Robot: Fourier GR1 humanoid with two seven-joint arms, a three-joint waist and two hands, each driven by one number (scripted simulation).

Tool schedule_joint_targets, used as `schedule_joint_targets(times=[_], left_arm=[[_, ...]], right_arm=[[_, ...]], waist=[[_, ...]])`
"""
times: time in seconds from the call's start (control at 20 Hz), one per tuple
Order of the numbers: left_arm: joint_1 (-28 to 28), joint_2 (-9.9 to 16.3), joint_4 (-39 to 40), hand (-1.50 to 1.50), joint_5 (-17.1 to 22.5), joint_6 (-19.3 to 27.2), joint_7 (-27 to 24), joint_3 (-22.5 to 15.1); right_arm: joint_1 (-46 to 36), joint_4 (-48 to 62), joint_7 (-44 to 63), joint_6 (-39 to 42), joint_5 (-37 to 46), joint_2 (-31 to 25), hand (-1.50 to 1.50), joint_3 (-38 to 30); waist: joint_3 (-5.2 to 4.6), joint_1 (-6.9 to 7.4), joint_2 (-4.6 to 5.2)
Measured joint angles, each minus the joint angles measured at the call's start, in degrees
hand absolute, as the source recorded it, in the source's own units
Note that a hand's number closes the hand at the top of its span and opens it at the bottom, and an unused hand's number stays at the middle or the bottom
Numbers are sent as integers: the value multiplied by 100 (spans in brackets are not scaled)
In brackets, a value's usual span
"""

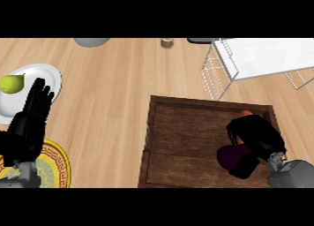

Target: Pick the eggplant from the tray and place it in the tiered shelf

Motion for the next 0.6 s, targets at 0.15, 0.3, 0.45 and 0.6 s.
schedule_joint_targets(times=[0.15,0.3,0.45,0.6], left_arm=[[23,-30,75,0,-19,-31,-91,-10],[-64,-36,86,0,-43,-46,-53,2],[-87,-76,127,0,-64,-41,-52,3],[-16,-104,127,0,-53,-45,-105,21]], right_arm=[[425,-187,-127,-251,-352,-77,150,-511],[647,-529,-112,-157,-759,-34,150,-895],[870,-1168,39,-106,-1141,59,150,-1250],[847,-1790,345,-50,-1762,279,150,-1773]], waist=[[11,4,18],[34,32,45],[45,22,54],[48,0,46]])
